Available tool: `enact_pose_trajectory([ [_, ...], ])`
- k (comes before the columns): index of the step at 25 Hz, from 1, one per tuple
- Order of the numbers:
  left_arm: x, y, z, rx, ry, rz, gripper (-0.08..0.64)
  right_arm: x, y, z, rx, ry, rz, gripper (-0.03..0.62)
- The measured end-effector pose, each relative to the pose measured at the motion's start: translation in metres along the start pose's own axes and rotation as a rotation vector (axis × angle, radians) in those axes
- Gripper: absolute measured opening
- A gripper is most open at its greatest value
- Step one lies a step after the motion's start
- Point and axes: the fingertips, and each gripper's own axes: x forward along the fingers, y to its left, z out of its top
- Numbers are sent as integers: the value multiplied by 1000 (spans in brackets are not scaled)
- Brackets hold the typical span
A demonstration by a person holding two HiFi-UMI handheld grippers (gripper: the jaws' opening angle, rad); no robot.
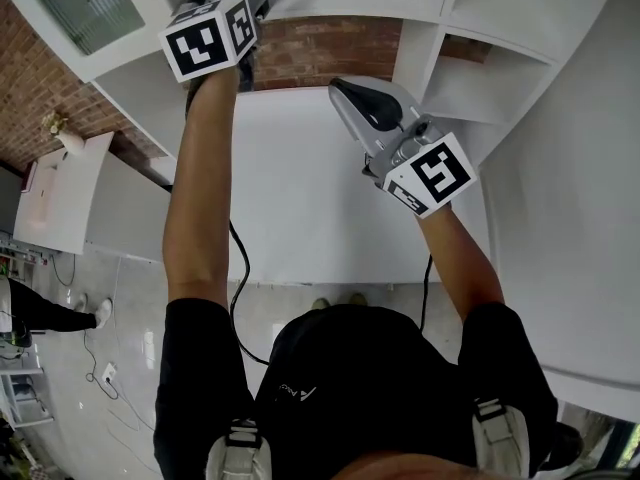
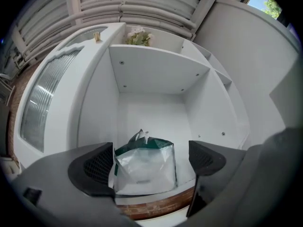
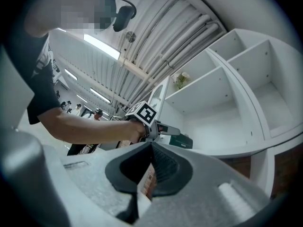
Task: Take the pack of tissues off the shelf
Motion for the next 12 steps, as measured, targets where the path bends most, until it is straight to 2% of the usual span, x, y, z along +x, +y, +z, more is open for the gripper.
enact_pose_trajectory([
  [8, 25, 14, -23, -2, 93, 40, 489, -5, -10, -6, 11, -1, -15, 2],
  [12, 32, 17, -32, 36, 143, 65, 489, -10, -14, -9, 12, -2, -20, 2],
])
